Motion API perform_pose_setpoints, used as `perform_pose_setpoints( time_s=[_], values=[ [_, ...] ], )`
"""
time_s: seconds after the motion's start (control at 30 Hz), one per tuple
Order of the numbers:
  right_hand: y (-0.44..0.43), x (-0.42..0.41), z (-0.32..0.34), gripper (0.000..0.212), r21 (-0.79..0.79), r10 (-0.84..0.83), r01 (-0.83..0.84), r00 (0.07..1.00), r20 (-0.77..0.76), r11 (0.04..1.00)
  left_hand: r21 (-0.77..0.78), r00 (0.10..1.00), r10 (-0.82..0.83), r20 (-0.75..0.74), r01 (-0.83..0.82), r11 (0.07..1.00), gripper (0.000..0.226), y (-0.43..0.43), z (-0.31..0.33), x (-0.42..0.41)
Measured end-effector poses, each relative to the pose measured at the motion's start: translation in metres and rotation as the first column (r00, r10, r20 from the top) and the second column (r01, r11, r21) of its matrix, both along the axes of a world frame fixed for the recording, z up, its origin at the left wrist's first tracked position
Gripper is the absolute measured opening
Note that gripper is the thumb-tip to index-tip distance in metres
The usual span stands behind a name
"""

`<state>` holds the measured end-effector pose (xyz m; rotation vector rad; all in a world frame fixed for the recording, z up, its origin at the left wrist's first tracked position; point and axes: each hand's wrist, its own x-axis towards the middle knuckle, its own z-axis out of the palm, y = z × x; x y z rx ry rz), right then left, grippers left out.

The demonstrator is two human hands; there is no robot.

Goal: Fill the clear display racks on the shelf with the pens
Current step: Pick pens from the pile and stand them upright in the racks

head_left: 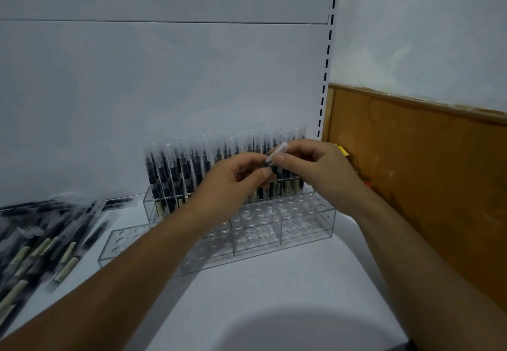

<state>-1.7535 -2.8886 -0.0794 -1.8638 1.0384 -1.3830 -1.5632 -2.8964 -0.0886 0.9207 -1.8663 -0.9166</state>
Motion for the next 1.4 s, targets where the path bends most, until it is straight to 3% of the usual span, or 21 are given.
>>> perform_pose_setpoints(
  time_s=[0.07, 0.13, 0.2, 0.3, 0.43, 0.5, 0.7, 0.8, 0.97, 1.2, 1.4],
  values=[
    [-0.002, -0.004, 0.002, 0.012, 0.009, -0.023, 0.022, 0.995, 0.096, 1.000, -0.049, 0.987, 0.030, 0.155, -0.023, 0.999, 0.019, 0.001, -0.001, -0.002],
    [-0.004, -0.013, 0.006, 0.012, 0.016, -0.092, 0.092, 0.951, 0.294, 0.996, -0.139, 0.935, 0.062, 0.350, -0.013, 0.990, 0.031, 0.003, -0.004, -0.004],
    [-0.006, -0.023, 0.009, 0.014, -0.005, -0.213, 0.241, 0.867, 0.450, 0.970, -0.198, 0.873, 0.068, 0.483, 0.033, 0.980, 0.044, 0.005, -0.005, -0.006],
    [-0.012, -0.034, 0.008, 0.011, -0.045, -0.391, 0.479, 0.765, 0.512, 0.877, -0.213, 0.794, 0.062, 0.604, 0.085, 0.973, 0.052, 0.005, -0.006, -0.007],
    [-0.021, -0.039, 0.001, 0.009, -0.181, -0.522, 0.605, 0.776, 0.355, 0.776, -0.232, 0.725, 0.061, 0.686, 0.139, 0.963, 0.050, 0.003, -0.006, -0.009],
    [-0.024, -0.039, -0.001, 0.010, -0.235, -0.540, 0.600, 0.795, 0.275, 0.765, -0.242, 0.716, 0.065, 0.695, 0.148, 0.959, 0.049, 0.002, -0.005, -0.010],
    [-0.028, -0.037, -0.001, 0.007, -0.305, -0.515, 0.565, 0.825, 0.233, 0.767, -0.286, 0.679, 0.104, 0.727, 0.162, 0.944, 0.052, 0.001, -0.004, -0.017],
    [-0.034, -0.038, -0.004, 0.009, -0.291, -0.513, 0.535, 0.844, 0.154, 0.793, -0.303, 0.658, 0.130, 0.742, 0.157, 0.940, 0.055, -0.001, -0.003, -0.021],
    [-0.047, -0.038, -0.014, 0.017, -0.191, -0.476, 0.448, 0.867, -0.144, 0.873, -0.323, 0.659, 0.142, 0.738, 0.161, 0.933, 0.056, -0.003, -0.005, -0.026],
    [-0.048, -0.041, -0.016, 0.017, -0.174, -0.527, 0.500, 0.827, -0.195, 0.848, -0.328, 0.648, 0.143, 0.748, 0.173, 0.929, 0.055, -0.003, -0.004, -0.026],
    [-0.033, -0.040, -0.010, 0.025, -0.138, -0.554, 0.542, 0.764, -0.331, 0.829, -0.305, 0.563, 0.135, 0.815, 0.218, 0.927, 0.056, 0.003, 0.014, -0.026]
  ],
)
